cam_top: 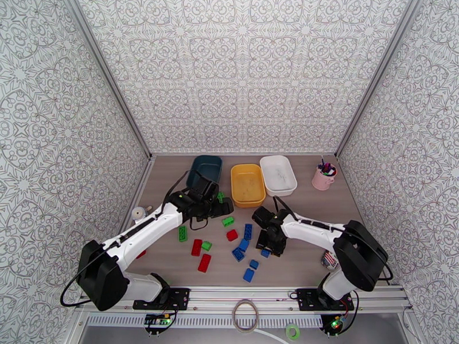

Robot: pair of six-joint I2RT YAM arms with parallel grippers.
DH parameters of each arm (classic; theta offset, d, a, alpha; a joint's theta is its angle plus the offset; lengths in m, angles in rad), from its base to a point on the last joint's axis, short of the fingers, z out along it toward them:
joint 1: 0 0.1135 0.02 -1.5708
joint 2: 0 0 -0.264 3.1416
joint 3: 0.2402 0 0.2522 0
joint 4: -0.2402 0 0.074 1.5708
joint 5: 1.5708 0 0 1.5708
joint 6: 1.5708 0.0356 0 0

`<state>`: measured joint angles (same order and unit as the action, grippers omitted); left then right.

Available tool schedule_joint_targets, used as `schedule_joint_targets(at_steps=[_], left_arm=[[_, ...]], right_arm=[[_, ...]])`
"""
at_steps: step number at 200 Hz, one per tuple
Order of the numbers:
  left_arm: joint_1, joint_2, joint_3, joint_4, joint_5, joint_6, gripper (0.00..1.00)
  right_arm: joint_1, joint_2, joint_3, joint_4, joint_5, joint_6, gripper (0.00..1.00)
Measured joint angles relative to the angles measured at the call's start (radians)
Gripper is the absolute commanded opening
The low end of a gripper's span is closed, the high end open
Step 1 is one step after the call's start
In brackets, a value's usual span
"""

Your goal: Sort the legos into containers by color

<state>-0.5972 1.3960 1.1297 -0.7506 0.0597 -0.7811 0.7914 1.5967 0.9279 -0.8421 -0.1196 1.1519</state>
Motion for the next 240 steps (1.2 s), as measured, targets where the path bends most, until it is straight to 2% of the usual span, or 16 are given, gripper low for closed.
schedule_joint_targets(at_steps=[62,93,125,152,181,240], left_arm=[[0.016,-0.001,-0.002,0.013,0.020,0.007,0.99],[0.017,0.010,0.014,0.021,0.052,0.028,0.94],[0.018,0.092,0.103,0.042,0.103,0.050,0.95],[0.016,0.187,0.219,0.057,0.154,0.072,0.99],[0.007,0.317,0.394,0.066,0.217,0.096,0.99],[-0.030,0.574,0.722,0.071,0.302,0.104,0.99]], right_arm=[[0.000,0.002,0.007,-0.003,0.000,-0.016,0.29],[0.000,-0.006,0.018,-0.019,0.005,-0.020,0.23],[-0.019,-0.059,0.067,-0.046,0.015,-0.035,0.19],[-0.100,-0.109,0.111,-0.053,0.014,-0.067,0.19],[-0.238,-0.137,0.146,-0.049,-0.001,-0.108,0.17],[-0.512,-0.082,0.270,0.036,-0.118,-0.168,0.15]])
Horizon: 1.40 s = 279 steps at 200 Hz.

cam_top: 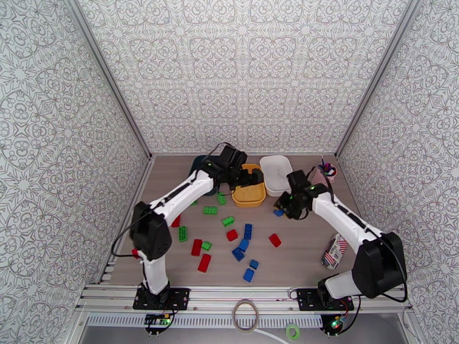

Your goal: Sort the legos into containers by color

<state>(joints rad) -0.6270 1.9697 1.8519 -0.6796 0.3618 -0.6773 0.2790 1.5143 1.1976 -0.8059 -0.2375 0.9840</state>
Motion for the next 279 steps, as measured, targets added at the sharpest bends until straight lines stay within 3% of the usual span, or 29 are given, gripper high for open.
schedule_joint_targets(at_steps=[48,104,206,279], left_arm=[[-0.026,0.144,0.227,-0.046,0.011,0.000,0.99],[-0.015,0.144,0.242,-0.119,-0.077,0.006,0.97],[0.021,-0.179,-0.143,-0.154,-0.243,0.026,0.97],[0.096,-0.398,-0.443,-0.135,-0.291,-0.003,0.97]], right_arm=[[-0.111,0.182,0.191,0.040,-0.078,-0.029,0.11],[-0.179,0.364,0.426,0.013,-0.105,-0.072,0.16],[-0.192,0.639,0.760,-0.119,-0.097,-0.142,0.28],[-0.192,0.679,0.816,-0.184,-0.069,-0.184,0.53]])
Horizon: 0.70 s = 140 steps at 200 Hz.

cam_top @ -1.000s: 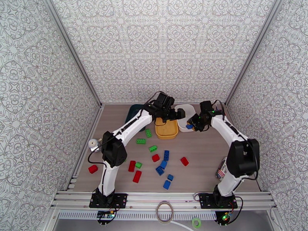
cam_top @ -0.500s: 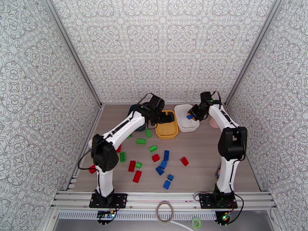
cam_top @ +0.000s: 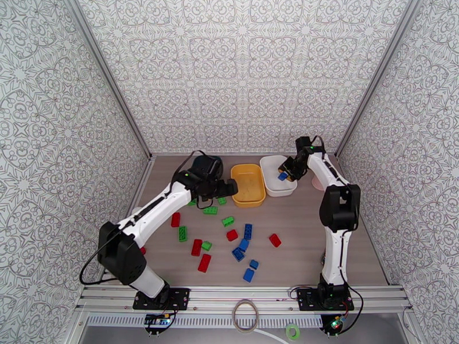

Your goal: Sort the legos into containers by color

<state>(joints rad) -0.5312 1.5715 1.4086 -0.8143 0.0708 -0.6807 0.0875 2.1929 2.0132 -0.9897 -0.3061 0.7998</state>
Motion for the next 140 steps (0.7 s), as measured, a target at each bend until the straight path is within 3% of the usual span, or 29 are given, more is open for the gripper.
schedule_joint_targets(at_steps=[76,140], left_arm=[[0.039,-0.079,-0.104,0.014,-0.003,0.003,0.99],[0.043,-0.095,-0.135,0.014,-0.017,0.040,0.99]], right_arm=[[0.013,-0.056,0.004,-0.066,0.061,-0.057,0.54],[0.166,-0.422,-0.267,-0.048,0.137,-0.085,0.61]])
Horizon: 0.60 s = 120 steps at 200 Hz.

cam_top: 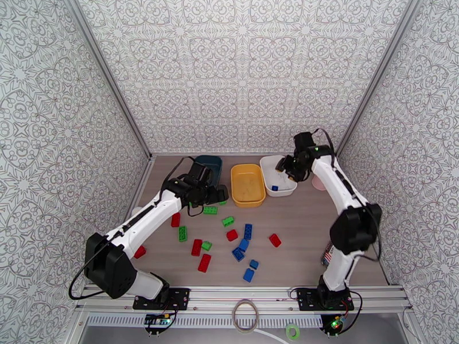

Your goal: Sort the legos into containers by color

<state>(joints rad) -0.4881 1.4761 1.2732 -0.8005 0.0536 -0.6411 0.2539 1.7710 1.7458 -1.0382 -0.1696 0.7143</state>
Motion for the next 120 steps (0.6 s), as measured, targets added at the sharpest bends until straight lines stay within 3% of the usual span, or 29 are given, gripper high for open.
schedule_joint_targets(at_steps=[59,120], left_arm=[[-0.008,-0.044,-0.100,0.004,0.001,-0.009,0.99],[-0.032,-0.074,-0.176,0.021,0.000,-0.043,0.99]], right_arm=[[0.220,-0.119,-0.300,0.040,0.034,0.058,0.62],[0.420,-0.053,-0.353,0.093,0.034,0.146,0.60]])
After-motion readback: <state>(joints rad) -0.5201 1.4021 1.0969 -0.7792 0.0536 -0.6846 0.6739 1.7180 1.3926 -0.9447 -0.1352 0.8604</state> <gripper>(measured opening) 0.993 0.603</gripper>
